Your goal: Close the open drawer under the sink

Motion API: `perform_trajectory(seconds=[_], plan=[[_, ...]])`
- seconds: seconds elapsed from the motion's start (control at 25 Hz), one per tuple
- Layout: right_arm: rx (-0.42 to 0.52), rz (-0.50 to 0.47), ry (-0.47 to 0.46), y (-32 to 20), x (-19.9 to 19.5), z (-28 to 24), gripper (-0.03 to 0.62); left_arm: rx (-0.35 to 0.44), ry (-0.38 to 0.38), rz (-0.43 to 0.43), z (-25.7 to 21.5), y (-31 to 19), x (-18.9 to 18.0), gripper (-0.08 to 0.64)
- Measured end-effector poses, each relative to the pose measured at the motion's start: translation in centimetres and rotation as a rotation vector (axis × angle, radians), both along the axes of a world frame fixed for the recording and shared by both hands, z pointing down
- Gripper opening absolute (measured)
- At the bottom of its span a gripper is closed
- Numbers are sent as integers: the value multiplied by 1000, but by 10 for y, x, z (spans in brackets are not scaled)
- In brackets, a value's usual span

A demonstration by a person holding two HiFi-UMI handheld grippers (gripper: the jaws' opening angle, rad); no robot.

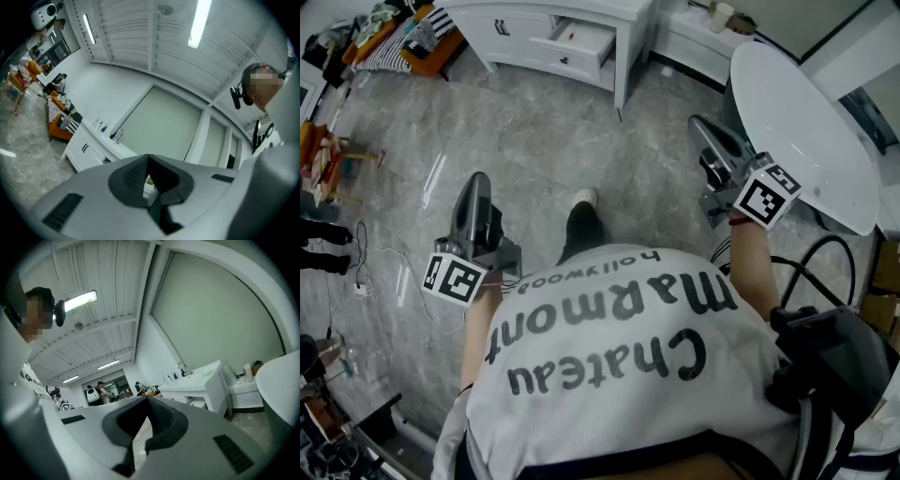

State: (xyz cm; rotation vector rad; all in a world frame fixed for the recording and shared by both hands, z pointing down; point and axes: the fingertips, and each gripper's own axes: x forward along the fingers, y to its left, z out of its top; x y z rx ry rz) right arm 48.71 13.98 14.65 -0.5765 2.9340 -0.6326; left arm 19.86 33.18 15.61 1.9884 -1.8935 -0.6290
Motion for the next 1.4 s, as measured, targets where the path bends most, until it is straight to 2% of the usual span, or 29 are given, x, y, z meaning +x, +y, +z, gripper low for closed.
perform_trajectory(seconds=[0.4, 0.52, 0.68, 0.8, 0.96, 1.08, 1.4], plan=[[32, -5, 40, -2, -3, 5, 9, -1, -29, 8, -2, -5, 0, 8], [14, -18, 6, -4, -7, 3, 9, -4, -34, 0, -4, -3, -2, 8], [-28, -51, -88, 0, -21, -7, 10, 34, -48, 23, -14, 7, -8, 8], [-48, -41, -87, -1, -36, -3, 9, 25, -83, 43, -5, 9, -18, 8], [-62, 2, -14, -14, -52, 9, 9, -16, -76, 49, 9, -13, -50, 8], [-89, 51, -37, -37, -70, 7, 9, -16, -71, 75, 8, -43, -78, 8], [-136, 169, -68, -88, -179, 1, 9, -50, -122, 152, -8, -112, -197, 8]])
